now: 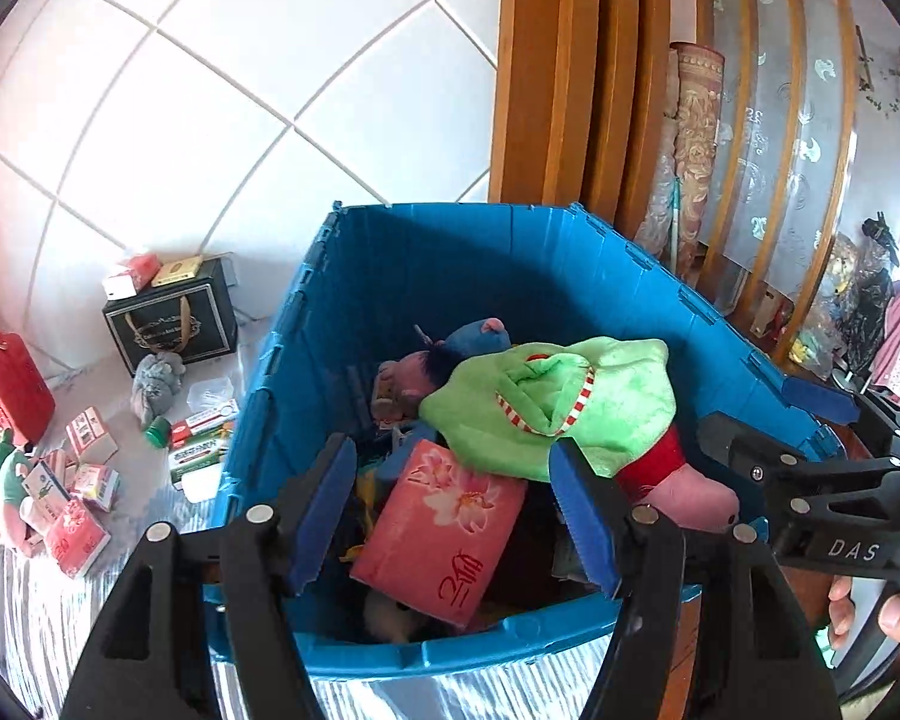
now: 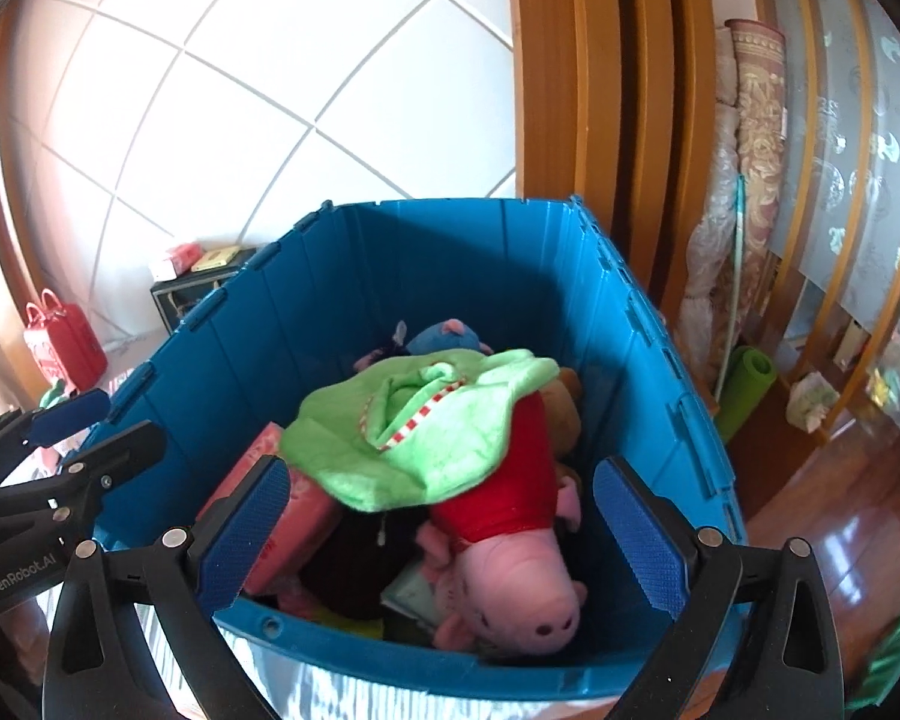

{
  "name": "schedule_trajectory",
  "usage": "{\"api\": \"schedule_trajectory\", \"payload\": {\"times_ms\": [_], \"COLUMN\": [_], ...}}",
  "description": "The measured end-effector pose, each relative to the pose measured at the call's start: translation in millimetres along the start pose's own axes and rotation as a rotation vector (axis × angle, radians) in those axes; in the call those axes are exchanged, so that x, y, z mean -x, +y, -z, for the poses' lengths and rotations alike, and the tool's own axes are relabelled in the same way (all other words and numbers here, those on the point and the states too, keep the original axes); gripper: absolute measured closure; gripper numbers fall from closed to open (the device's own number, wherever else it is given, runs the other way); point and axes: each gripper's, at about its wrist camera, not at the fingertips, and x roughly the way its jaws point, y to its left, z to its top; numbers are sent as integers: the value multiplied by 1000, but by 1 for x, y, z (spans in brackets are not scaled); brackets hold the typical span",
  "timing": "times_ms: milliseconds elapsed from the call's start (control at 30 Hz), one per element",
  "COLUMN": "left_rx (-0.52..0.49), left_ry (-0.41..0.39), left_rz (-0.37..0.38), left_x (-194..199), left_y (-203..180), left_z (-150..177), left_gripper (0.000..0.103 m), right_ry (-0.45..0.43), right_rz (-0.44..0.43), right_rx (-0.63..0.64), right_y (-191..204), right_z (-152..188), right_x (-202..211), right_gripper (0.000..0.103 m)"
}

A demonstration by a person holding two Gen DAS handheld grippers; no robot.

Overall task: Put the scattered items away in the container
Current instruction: 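Withdraw both tools from the crate back over the bed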

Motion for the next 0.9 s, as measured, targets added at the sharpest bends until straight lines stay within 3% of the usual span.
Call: {"api": "schedule_trajectory", "payload": {"times_ms": [233, 500, 767, 900], "left_rx": [54, 113, 174, 253], "left_ry": [-49, -70, 16, 107], "left_rz": [-40, -105, -192, -237], "left_x": [34, 65, 68, 52], "left_y": [47, 161, 314, 376], "left_z": [12, 43, 99, 123], "left_gripper": [37, 37, 37, 37], "right_ry": [-52, -111, -155, -60], "right_rz": [-89, -149, -226, -278], "right_rx": [49, 105, 137, 165], "right_y": [55, 165, 313, 366], "right_z": [6, 6, 20, 30], "right_x": [24, 31, 21, -11], "right_gripper": [0, 0, 0, 0]}}
